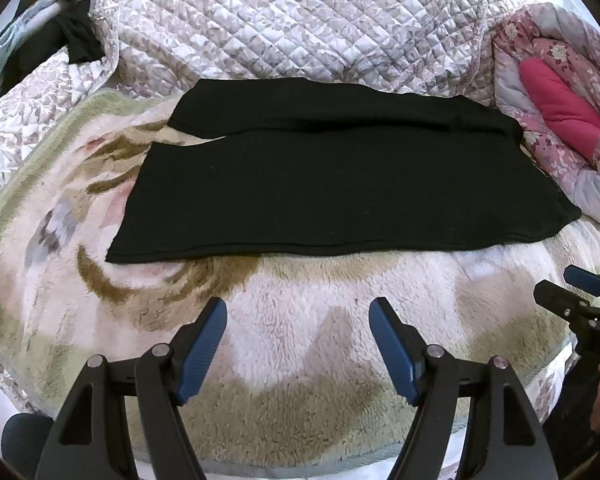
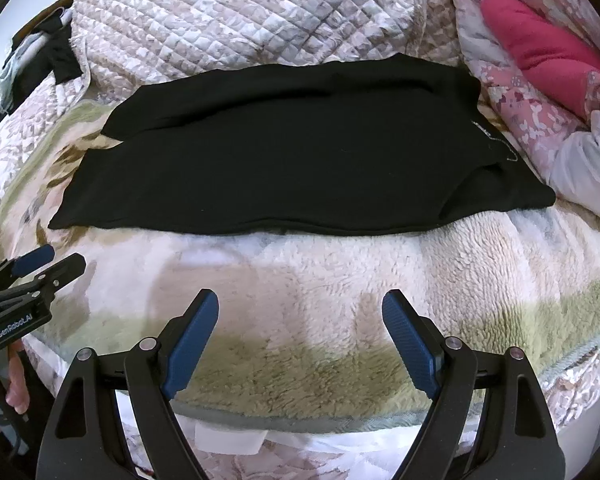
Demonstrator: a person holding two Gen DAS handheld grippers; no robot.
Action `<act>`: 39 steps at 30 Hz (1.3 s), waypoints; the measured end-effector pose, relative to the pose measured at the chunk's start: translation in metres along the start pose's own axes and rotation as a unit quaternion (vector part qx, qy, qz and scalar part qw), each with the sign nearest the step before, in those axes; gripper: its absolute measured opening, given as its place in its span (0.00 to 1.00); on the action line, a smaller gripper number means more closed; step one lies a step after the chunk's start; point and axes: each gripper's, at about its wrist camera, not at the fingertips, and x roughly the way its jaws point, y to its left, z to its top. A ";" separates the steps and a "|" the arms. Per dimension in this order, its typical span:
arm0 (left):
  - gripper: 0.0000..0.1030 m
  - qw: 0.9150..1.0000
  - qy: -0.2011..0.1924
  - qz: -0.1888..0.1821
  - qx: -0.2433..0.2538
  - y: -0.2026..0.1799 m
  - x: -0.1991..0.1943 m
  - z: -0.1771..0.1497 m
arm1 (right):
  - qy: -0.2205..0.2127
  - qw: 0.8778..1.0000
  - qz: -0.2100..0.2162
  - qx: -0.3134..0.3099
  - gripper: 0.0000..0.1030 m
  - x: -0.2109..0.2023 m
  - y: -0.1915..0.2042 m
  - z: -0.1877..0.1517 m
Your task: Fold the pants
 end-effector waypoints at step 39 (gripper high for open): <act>0.73 0.983 0.000 -0.053 -0.178 0.098 0.036 0.012 | -0.053 0.989 0.019 0.135 0.71 0.012 -0.100 0.038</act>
